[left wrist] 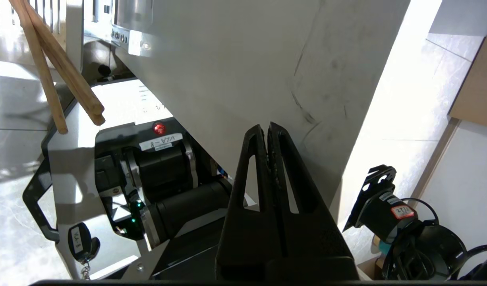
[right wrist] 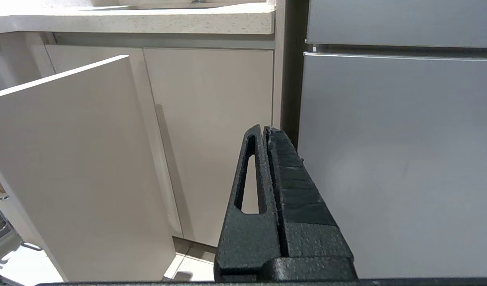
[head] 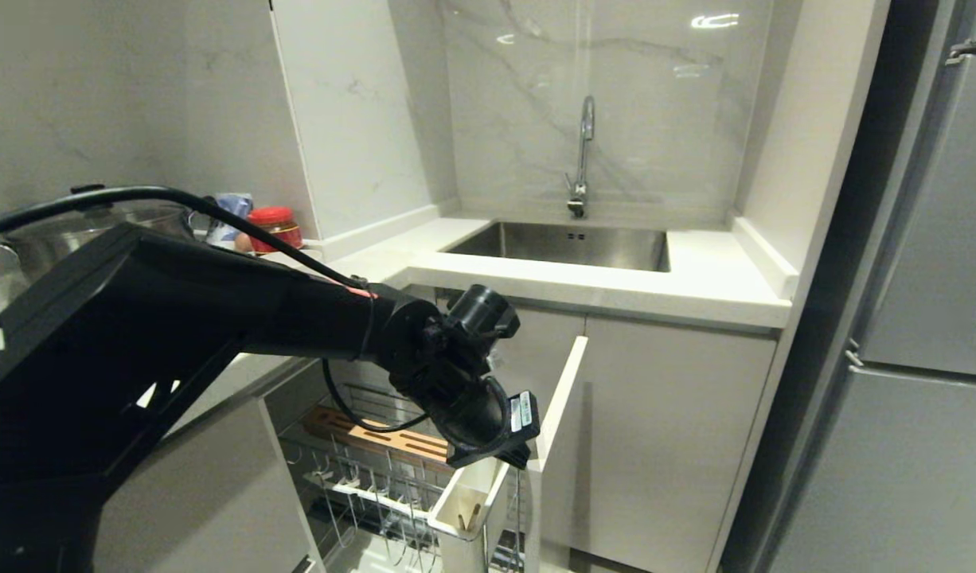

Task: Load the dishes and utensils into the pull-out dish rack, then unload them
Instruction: Open the cupboard, then pick up the chopsticks and place it in the cupboard

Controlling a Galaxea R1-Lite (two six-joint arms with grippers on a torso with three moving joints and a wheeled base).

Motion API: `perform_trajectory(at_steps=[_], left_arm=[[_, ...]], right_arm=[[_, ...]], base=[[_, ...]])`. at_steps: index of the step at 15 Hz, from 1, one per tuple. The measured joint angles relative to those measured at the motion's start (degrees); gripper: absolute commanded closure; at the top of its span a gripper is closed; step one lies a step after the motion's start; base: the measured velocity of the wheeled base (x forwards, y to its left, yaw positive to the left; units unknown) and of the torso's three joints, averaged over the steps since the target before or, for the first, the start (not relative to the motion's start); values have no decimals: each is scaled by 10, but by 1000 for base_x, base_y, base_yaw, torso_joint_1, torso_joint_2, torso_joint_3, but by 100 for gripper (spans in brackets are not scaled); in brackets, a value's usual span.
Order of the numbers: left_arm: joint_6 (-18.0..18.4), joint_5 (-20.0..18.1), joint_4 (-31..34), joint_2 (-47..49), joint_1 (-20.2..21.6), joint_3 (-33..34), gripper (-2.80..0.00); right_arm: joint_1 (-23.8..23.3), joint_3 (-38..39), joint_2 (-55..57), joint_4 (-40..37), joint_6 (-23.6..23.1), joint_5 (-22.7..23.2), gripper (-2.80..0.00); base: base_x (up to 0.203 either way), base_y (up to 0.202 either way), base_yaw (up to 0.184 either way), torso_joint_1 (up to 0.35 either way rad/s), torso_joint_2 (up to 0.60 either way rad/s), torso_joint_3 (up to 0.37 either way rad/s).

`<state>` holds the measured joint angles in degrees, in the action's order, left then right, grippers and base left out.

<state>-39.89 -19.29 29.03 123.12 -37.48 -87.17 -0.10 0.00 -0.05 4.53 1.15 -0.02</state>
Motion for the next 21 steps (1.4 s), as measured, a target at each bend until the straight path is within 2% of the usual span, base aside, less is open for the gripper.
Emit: perform_trajectory(at_steps=[2, 5, 9, 14, 16, 18, 21], left_arm=[[20, 4, 0, -1, 22, 1, 0], [57, 41, 1, -10, 71, -7, 0], [69, 69, 3, -53, 120, -25, 0], [84, 82, 3, -217, 145, -24, 0], [105, 84, 2, -309, 147, -14, 0], [153, 84, 2, -419, 148, 3, 0], [274, 87, 3, -607, 184, 29, 0]], right_arm=[[0, 0, 0, 0, 0, 0, 0], [0, 0, 0, 0, 0, 0, 0], [0, 0, 0, 0, 0, 0, 0], [0, 0, 0, 0, 0, 0, 0], [0, 0, 0, 0, 0, 0, 0], [0, 0, 0, 0, 0, 0, 0], [0, 0, 0, 0, 0, 0, 0]], base=[[0, 0, 0, 0, 0, 0], [0, 0, 0, 0, 0, 0], [0, 0, 0, 0, 0, 0], [0, 0, 0, 0, 0, 0], [0, 0, 0, 0, 0, 0], [0, 0, 0, 0, 0, 0], [0, 0, 0, 0, 0, 0]])
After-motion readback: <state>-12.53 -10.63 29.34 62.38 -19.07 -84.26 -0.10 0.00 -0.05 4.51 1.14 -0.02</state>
